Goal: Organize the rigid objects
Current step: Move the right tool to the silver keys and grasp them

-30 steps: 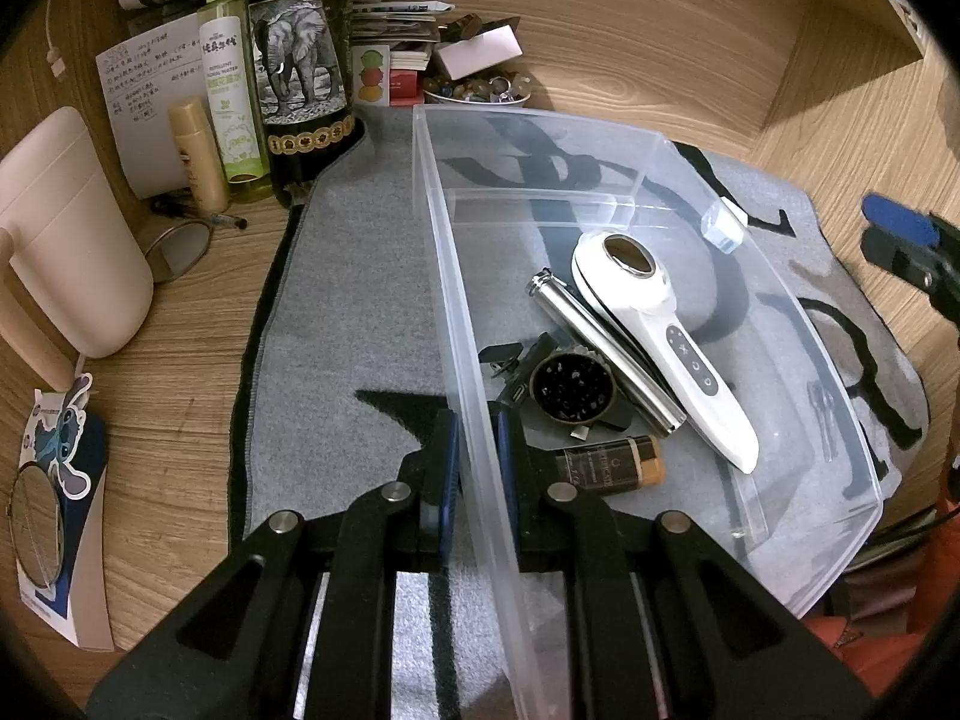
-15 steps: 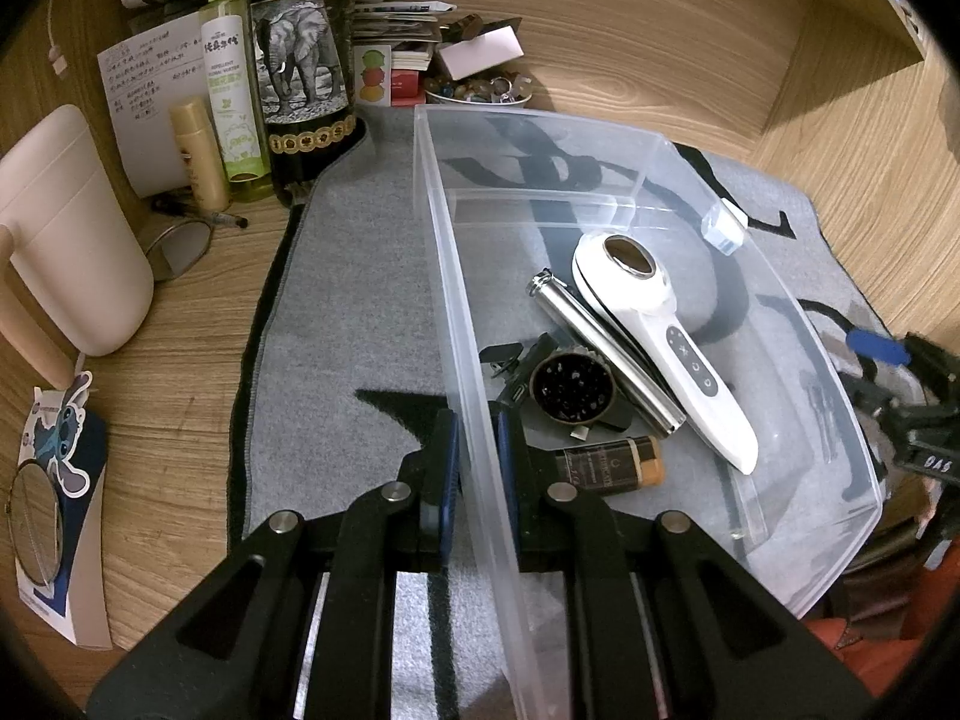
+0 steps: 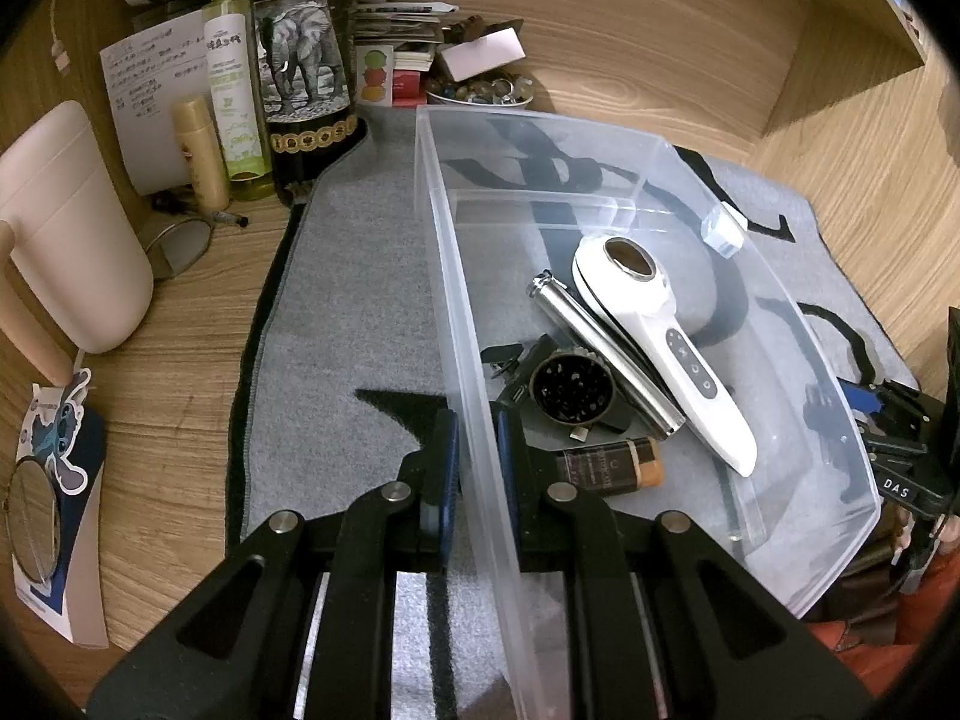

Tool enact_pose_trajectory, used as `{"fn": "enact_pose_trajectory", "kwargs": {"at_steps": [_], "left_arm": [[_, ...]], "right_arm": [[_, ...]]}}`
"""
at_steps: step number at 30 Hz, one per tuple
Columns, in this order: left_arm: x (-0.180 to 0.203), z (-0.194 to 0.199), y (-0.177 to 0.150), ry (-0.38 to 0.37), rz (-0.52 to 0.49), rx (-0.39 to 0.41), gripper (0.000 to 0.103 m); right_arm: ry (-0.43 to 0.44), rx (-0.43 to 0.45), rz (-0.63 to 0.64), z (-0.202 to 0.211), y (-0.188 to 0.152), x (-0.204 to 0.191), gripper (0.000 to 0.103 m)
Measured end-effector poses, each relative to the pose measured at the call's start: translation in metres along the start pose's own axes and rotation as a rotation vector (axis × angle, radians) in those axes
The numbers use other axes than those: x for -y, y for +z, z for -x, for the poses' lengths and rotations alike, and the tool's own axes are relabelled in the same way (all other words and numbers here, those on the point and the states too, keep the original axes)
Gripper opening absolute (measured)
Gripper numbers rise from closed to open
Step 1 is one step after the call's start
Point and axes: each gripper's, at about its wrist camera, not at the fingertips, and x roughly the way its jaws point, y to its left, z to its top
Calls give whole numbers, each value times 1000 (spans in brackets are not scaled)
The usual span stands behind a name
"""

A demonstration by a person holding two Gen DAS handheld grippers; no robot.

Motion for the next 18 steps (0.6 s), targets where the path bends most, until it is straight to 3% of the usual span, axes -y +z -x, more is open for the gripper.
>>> {"fn": "enact_pose_trajectory", "kwargs": {"at_steps": [8, 10, 18], "left_arm": [[0, 0, 0, 0, -1, -1, 13], [0, 0, 0, -1, 0, -1, 13], [0, 0, 0, -1, 1, 0, 13]], "right_arm": [[17, -3, 20, 1, 5, -6, 24], [23, 9, 15, 3, 6, -6, 16], [20, 39, 5, 6, 14, -4, 10]]}}
